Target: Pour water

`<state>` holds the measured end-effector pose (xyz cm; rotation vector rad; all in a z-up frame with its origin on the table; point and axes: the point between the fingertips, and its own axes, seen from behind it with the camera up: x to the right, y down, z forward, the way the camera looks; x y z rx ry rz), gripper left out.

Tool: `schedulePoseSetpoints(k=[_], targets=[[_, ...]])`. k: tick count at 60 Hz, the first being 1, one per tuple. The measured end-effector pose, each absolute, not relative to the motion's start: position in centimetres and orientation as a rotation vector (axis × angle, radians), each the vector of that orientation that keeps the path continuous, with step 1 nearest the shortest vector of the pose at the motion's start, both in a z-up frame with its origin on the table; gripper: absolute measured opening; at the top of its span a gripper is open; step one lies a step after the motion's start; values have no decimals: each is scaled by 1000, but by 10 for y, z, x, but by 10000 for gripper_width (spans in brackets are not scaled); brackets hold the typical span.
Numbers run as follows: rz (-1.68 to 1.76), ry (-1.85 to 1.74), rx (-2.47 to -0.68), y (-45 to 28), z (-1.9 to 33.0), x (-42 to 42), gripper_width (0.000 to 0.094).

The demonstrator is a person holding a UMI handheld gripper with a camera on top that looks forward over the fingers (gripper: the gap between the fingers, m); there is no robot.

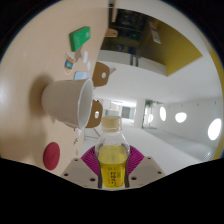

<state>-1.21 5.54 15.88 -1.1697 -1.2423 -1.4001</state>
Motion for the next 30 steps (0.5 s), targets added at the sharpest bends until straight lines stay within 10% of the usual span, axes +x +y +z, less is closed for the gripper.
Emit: schedulePoseSetpoints(k=[17, 30], targets=[[-1756, -1703, -784, 45, 168, -18, 305], [-1298, -1086, -1162, 29, 250, 12, 305]])
